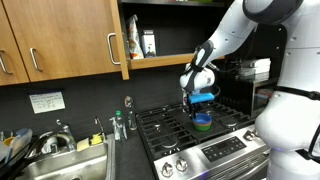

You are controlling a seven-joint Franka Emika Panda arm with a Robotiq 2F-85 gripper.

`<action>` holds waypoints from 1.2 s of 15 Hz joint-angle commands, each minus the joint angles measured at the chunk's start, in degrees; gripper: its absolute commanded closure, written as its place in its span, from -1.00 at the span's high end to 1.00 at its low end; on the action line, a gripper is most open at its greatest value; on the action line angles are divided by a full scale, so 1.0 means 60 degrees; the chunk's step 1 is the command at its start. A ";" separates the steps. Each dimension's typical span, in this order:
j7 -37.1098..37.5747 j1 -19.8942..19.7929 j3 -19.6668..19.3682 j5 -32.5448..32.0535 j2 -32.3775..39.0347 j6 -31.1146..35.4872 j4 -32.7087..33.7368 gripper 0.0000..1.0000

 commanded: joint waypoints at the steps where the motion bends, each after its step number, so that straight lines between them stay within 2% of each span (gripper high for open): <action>1: -0.0017 -0.0007 -0.0099 0.0116 -0.0065 -0.0151 -0.0021 -1.00; 8: 0.0078 0.0012 -0.0123 0.0124 -0.0102 -0.0226 -0.0023 -0.98; 18: 0.0136 0.0100 0.0036 0.0018 -0.1138 -0.0575 -0.0301 -0.98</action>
